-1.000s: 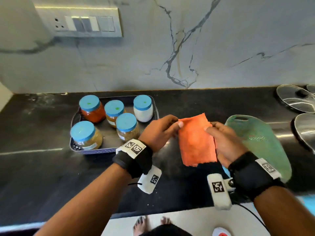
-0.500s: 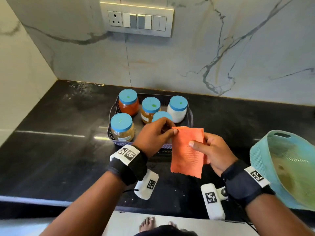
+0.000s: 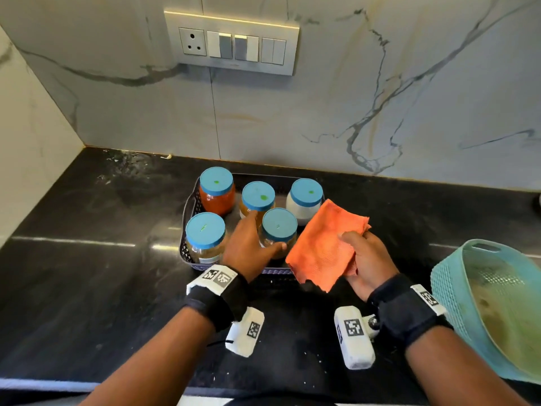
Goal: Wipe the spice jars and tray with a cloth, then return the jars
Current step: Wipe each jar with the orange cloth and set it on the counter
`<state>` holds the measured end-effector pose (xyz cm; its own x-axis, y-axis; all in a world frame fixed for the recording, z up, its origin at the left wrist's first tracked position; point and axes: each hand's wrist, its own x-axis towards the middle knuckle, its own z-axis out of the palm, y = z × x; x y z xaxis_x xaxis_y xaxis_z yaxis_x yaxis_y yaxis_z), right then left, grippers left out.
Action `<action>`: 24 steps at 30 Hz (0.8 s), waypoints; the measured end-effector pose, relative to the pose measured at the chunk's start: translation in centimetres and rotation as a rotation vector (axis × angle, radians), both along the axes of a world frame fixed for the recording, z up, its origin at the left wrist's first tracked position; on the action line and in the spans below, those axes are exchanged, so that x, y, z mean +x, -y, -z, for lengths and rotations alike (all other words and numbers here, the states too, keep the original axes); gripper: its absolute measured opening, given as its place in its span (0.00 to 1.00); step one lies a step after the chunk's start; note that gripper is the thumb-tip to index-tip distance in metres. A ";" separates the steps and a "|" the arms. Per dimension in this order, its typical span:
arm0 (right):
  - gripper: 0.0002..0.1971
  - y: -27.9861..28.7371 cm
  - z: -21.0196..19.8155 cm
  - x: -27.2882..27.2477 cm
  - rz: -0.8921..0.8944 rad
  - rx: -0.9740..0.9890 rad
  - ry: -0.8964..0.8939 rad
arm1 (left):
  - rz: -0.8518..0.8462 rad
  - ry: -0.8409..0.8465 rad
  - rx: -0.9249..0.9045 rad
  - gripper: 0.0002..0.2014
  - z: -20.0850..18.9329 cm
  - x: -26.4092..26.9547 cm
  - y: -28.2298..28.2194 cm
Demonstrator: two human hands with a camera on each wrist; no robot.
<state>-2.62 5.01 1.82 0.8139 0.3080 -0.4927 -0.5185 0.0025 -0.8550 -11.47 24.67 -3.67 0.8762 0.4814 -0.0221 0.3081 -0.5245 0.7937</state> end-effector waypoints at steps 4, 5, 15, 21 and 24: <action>0.12 -0.3 0.4 0.8 -0.026 -0.018 -0.018 | -0.022 -0.063 -0.103 0.45 1.8 1.2 0.6; 0.13 -0.2 0.5 1.1 -0.026 -0.022 -0.023 | -0.020 -0.088 -0.110 0.46 2.4 1.5 0.6; 0.15 1.1 1.4 4.3 -0.010 -0.037 -0.051 | 0.034 -0.269 -0.059 0.50 1.9 3.8 0.1; 0.15 1.2 1.3 5.0 -0.084 -0.049 -0.070 | 0.085 -0.258 0.053 0.53 1.5 4.7 1.3; 0.15 1.5 1.4 5.1 -0.053 -0.047 -0.047 | 0.040 -0.228 0.002 0.48 1.4 4.5 1.7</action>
<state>2.47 3.49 0.47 0.7728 0.3257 -0.5448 -0.5563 -0.0658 -0.8284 -6.97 23.00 -5.07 0.8669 0.4471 -0.2207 0.4586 -0.5415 0.7046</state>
